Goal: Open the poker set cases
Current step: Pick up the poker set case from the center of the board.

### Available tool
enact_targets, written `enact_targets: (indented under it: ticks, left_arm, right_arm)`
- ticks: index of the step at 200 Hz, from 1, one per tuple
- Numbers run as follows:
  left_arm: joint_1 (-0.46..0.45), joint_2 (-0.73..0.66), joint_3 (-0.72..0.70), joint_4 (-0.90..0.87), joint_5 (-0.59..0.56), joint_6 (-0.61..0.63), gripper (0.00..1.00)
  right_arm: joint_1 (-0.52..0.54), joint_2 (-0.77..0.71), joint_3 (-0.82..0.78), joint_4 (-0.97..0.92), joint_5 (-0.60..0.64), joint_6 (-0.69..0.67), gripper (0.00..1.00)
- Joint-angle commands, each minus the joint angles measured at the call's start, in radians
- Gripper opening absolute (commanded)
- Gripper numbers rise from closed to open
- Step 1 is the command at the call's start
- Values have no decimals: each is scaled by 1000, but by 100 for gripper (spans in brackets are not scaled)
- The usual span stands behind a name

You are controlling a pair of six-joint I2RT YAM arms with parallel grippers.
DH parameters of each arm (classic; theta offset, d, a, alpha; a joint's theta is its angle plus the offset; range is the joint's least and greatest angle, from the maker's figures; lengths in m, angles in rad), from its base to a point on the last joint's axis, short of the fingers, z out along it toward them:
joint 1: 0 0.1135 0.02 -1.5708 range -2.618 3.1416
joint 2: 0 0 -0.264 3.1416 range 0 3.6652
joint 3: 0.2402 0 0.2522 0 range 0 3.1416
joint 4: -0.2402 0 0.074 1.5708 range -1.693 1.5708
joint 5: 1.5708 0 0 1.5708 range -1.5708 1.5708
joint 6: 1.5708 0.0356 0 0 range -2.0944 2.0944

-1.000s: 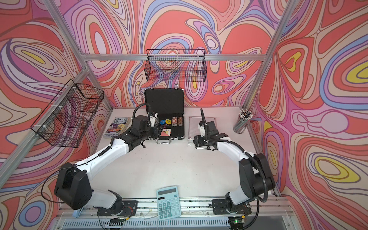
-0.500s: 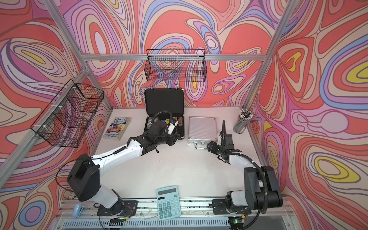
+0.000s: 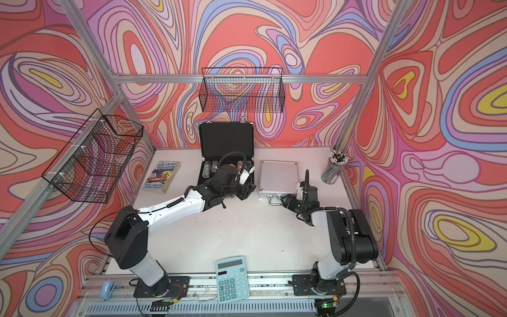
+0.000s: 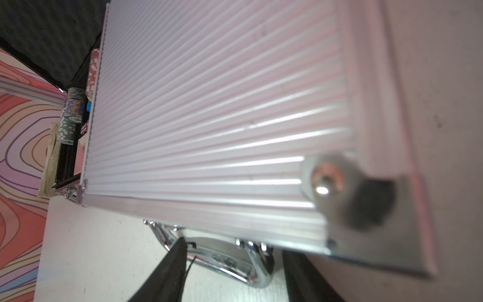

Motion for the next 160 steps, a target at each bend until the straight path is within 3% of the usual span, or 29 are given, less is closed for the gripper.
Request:
enact_targets:
  ticks: [1,52,88,160]
  left_arm:
    - [-24,75,51,47,87,54,59]
    - [-53,277,211,47,211,96,59]
    - [-88,341,273,36,198,196,59]
    - [-93,526,487,-236,240,413,58]
  right_arm:
    - [-10,25,-12,69,-30,34,51]
    - [-30,-17,-19,74,-35,53,20]
    - [-44,-29,-7,85,-54,67,16]
    - [-50,-51,48,41,-98,74,7]
